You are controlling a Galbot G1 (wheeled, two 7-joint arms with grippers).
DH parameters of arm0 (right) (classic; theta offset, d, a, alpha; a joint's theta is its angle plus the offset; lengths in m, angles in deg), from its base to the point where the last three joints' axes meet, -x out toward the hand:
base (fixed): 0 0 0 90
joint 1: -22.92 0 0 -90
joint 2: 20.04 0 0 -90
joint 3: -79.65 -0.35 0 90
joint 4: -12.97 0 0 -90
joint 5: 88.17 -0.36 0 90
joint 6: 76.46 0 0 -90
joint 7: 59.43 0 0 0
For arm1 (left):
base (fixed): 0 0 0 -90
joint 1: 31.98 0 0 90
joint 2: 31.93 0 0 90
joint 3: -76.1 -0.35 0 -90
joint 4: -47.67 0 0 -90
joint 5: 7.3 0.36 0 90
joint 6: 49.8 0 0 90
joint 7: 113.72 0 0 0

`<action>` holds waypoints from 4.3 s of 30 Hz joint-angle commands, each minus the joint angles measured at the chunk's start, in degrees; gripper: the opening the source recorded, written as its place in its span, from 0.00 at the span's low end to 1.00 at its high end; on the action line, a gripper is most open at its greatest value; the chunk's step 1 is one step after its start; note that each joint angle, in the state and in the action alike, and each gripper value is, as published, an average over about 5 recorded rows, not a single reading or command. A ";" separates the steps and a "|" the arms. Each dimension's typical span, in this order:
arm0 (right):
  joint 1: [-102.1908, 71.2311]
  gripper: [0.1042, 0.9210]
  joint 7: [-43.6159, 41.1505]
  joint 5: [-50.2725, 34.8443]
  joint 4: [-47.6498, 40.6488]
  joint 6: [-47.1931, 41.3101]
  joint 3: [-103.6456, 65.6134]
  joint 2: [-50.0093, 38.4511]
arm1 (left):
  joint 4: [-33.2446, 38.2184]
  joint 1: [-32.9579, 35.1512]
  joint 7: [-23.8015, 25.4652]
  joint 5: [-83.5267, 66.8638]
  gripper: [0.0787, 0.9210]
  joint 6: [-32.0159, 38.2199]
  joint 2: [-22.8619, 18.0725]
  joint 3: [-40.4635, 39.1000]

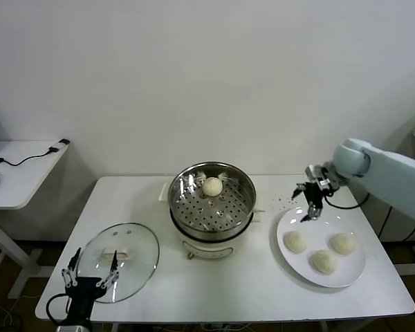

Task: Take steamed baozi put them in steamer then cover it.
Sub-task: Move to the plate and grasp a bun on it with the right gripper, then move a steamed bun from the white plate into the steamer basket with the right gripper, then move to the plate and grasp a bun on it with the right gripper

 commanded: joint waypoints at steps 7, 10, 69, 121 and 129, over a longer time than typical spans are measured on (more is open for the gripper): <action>-13.30 0.88 -0.10 3.43 -4.00 -3.50 -7.53 1.38 | -0.41 0.59 -0.03 0.14 0.88 0.21 -0.03 0.16; -13.55 0.88 -0.03 3.50 -5.04 -3.41 -8.14 2.39 | -0.63 0.73 -0.04 0.17 0.88 0.35 -0.03 0.20; 31.78 0.74 3.00 -38.37 -10.90 -7.33 22.74 37.61 | -0.12 1.36 -0.26 -0.43 0.88 1.89 0.99 -1.65; 33.50 0.88 -0.27 -29.04 -2.36 -3.25 23.52 23.43 | -0.71 1.44 -0.30 -0.90 0.88 2.46 1.08 -1.07; 35.76 0.88 -2.40 -20.31 8.62 -1.32 24.13 6.61 | 0.19 1.26 -1.59 -0.66 0.88 2.27 0.84 -1.36</action>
